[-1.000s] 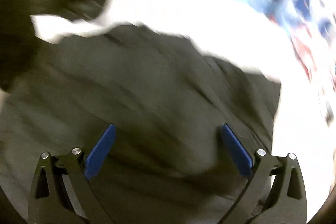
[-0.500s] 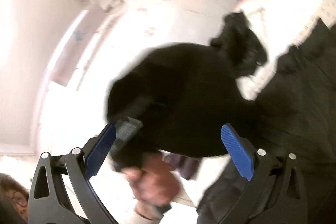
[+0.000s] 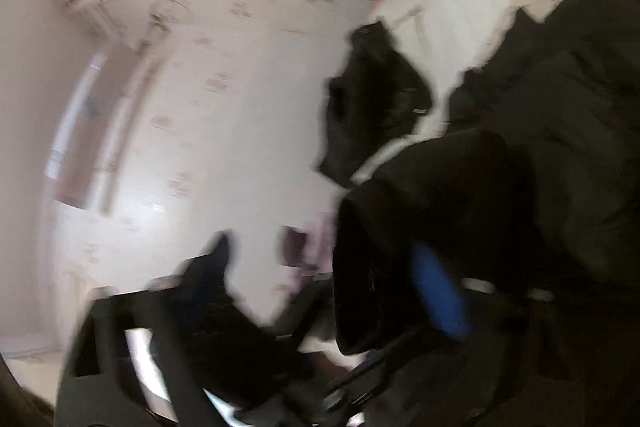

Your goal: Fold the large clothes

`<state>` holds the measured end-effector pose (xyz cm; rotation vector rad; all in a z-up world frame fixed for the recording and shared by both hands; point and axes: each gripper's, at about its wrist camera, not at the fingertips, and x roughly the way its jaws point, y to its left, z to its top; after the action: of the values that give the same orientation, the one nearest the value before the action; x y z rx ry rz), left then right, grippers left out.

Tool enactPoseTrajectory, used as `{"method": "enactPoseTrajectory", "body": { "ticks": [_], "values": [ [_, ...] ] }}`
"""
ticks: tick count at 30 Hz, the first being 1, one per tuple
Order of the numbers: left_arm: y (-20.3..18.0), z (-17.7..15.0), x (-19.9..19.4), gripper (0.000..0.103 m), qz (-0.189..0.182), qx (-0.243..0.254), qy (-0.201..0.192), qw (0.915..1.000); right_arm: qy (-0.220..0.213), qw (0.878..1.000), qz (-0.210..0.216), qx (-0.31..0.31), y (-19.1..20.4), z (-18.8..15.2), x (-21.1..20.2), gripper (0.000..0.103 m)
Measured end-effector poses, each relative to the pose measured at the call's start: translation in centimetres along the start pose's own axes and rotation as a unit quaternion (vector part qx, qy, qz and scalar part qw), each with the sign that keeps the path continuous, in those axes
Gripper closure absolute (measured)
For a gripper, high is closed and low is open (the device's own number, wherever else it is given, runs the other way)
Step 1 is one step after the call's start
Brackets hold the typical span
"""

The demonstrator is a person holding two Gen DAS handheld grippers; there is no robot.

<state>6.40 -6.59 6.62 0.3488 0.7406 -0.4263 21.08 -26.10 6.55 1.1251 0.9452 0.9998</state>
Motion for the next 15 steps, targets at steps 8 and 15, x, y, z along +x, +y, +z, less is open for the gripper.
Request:
{"method": "enactPoseTrajectory", "body": {
  "ticks": [8, 15],
  "values": [
    [3.9, -3.2, -2.9, 0.008, -0.012, -0.029, 0.0, 0.9995, 0.022, 0.995, -0.084, 0.055, -5.8, -2.4, 0.0, 0.025],
    [11.1, -6.0, -2.2, 0.007, -0.056, -0.191, -0.004, 0.9801, 0.014, 0.996, -0.081, 0.045, -5.2, -2.2, -1.7, 0.007]
  ]
}}
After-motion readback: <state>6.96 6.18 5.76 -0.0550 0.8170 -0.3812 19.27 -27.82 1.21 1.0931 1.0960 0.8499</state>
